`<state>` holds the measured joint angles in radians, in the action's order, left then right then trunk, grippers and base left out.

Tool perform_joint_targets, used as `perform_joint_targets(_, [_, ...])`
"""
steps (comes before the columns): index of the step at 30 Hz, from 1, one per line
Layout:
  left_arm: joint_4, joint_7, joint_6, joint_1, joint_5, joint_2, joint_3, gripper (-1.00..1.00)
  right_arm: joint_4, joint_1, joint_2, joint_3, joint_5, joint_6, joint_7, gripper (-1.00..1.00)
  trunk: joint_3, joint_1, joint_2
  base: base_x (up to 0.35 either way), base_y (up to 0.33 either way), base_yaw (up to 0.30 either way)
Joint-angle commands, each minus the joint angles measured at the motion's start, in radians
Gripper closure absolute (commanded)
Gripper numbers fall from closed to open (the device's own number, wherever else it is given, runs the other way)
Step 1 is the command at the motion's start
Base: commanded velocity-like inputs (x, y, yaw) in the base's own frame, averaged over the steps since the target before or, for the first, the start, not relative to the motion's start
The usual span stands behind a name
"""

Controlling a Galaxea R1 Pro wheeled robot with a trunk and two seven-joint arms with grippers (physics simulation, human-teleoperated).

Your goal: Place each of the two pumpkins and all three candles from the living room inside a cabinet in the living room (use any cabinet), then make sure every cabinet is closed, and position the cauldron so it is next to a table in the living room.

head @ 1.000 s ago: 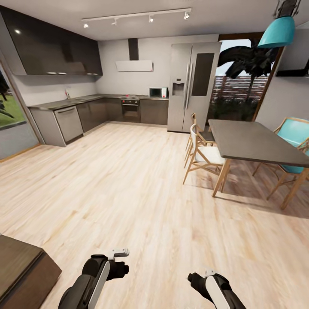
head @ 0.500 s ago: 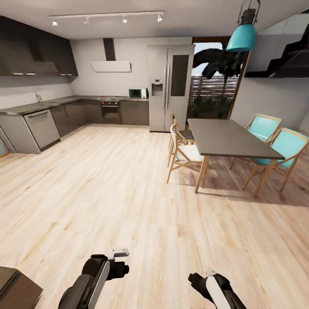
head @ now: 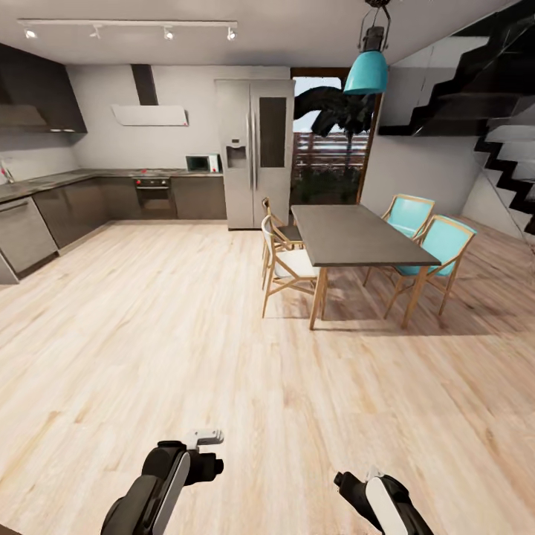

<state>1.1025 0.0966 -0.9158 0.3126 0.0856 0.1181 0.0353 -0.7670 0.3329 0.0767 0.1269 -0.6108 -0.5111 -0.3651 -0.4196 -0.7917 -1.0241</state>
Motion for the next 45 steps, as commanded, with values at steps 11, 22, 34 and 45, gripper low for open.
perform_joint_targets(11, [-0.001, 0.003, 0.0, 0.0, -0.001, 0.004, 0.001, -1.0, 0.008, 0.0, 0.001, 0.002, 0.0, 0.002, -0.002, -1.0, 0.035, 0.042, 0.077, 0.0, 0.0, -0.288])
perform_joint_targets(22, [0.0, 0.0, -0.002, 0.0, -0.001, 0.005, 0.002, -1.0, 0.014, 0.0, 0.0, 0.002, -0.001, 0.027, 0.0, -1.0, 0.071, 0.084, 0.154, 0.0, 0.0, -0.284])
perform_joint_targets(34, [-0.004, -0.001, 0.001, 0.0, 0.001, 0.009, -0.001, -1.0, 0.017, 0.0, 0.0, 0.001, -0.001, 0.028, 0.0, -1.0, 0.11, 0.13, 0.238, 0.0, 0.0, -0.276])
perform_joint_targets(45, [-0.007, -0.001, -0.002, 0.0, 0.0, 0.012, 0.002, -1.0, 0.02, 0.0, -0.001, 0.003, -0.007, 0.026, 0.001, -1.0, 0.145, 0.173, 0.315, 0.0, 0.0, -0.277])
